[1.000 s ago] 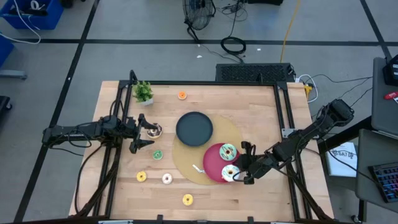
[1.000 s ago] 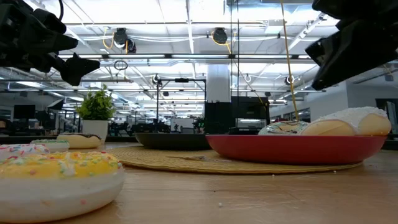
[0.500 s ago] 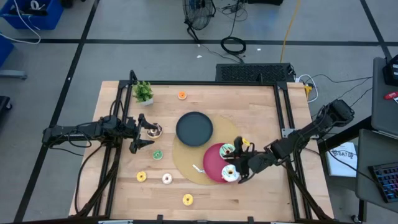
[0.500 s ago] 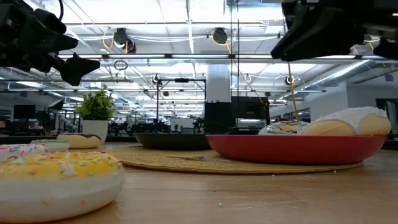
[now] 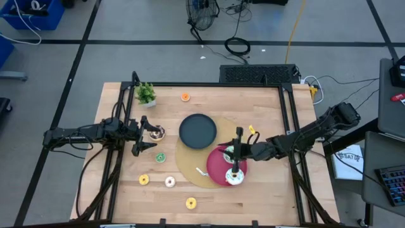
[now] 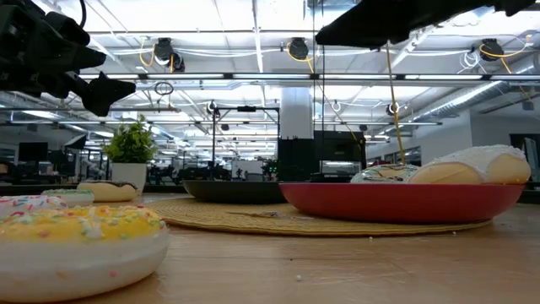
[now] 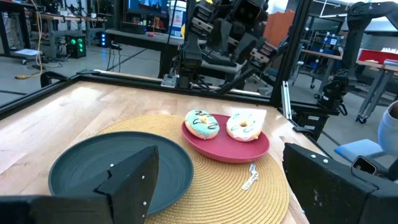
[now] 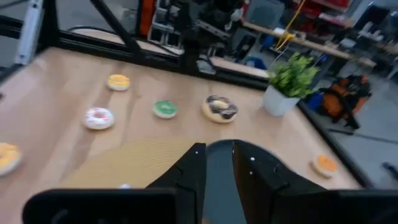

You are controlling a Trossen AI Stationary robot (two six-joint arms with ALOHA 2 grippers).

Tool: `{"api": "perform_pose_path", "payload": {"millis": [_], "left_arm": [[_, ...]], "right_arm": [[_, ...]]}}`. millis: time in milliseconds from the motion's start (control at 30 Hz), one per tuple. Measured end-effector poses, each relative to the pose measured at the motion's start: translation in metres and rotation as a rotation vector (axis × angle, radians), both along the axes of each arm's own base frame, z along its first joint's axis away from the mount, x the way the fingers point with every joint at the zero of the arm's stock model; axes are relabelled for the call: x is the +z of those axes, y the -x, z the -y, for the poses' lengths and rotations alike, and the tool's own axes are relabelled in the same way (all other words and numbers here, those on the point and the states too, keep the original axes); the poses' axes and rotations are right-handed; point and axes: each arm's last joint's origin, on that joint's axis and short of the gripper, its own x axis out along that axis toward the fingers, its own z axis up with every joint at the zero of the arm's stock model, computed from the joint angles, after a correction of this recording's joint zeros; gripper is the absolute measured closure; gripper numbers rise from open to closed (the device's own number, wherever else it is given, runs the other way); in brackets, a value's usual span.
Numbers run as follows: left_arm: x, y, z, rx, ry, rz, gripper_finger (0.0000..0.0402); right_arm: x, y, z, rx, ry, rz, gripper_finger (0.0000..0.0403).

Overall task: Pick & Place donuts
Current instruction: Put the large black doughnut on the pink plate

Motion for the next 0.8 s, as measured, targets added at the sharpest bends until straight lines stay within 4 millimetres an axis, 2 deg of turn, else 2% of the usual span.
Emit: {"api": "perform_pose_path", "payload": {"millis": [133,333,500,667,800], "left_arm": [[0.0,0.0,0.0,0.0,0.0,0.0,0.0066],[0.0,0.0,0.0,0.0,0.0,0.0,0.0066],[0.0,0.0,0.0,0.0,0.0,0.001,0.0066],[0.002,0.0,0.0,0.004,-0.021,0.02,0.0066],[0.008,0.0,0.0,0.019,-0.072,0.089,0.0066]], "right_arm": [[0.0,-0.003,0.009,-0.02,0.049,-0.009,0.0336],[-0.005,-0.004,0.033,-0.108,-0.001,0.068,0.0339],[-0.021,0.009,0.062,-0.187,-0.032,0.223,0.0341],[-0.041,0.027,0.086,-0.25,-0.083,0.283,0.0346],[-0.053,0.038,0.096,-0.3,-0.13,0.301,0.0349]]}}
